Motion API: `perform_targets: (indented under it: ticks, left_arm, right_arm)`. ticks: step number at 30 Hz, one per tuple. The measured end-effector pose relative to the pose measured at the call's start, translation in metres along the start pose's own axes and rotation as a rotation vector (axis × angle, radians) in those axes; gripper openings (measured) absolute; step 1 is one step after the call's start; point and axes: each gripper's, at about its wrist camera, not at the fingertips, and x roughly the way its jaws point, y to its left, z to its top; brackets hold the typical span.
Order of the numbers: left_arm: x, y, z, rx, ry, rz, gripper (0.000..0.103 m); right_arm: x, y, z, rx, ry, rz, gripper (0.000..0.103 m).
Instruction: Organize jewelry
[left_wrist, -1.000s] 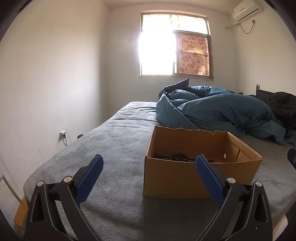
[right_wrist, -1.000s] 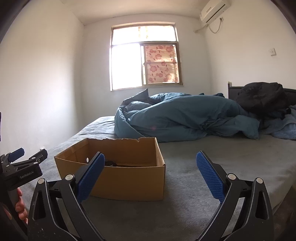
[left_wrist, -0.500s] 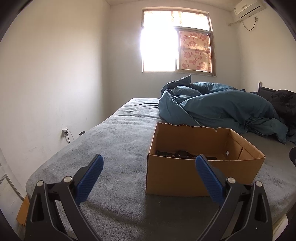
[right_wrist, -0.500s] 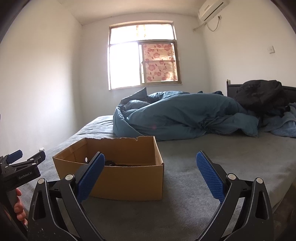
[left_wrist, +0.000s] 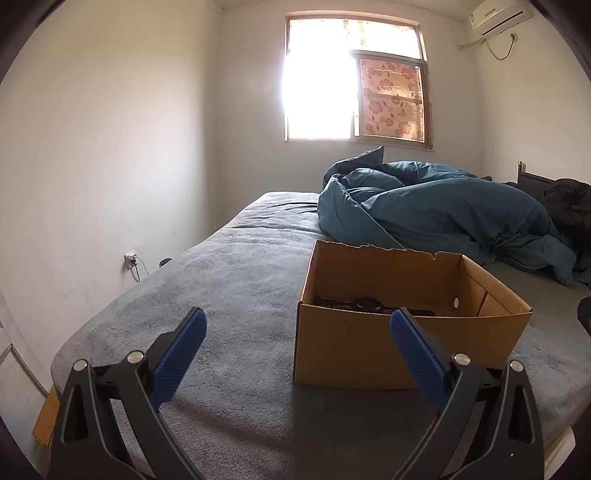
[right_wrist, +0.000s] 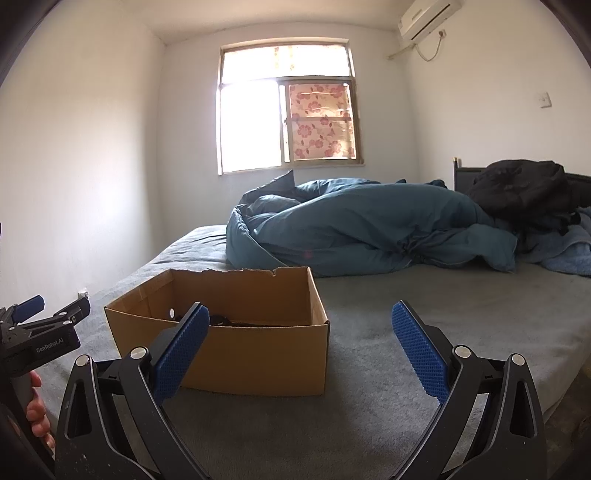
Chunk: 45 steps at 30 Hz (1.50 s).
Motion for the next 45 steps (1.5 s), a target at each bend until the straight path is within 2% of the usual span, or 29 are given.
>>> perform_targets:
  ticks: [23, 34, 45]
  left_arm:
    - [0.001, -0.001, 0.002, 0.005, 0.018, 0.018, 0.098]
    - [0.004, 0.012, 0.004, -0.004, 0.021, 0.101, 0.098]
    - [0.012, 0.026, 0.003, -0.032, 0.061, 0.172, 0.098]
  right_arm:
    - [0.000, 0.002, -0.002, 0.001, 0.007, -0.010, 0.095]
    - [0.001, 0.003, -0.004, 0.004, 0.012, -0.019, 0.095]
    - [0.002, 0.006, -0.006, 0.011, 0.025, -0.037, 0.095]
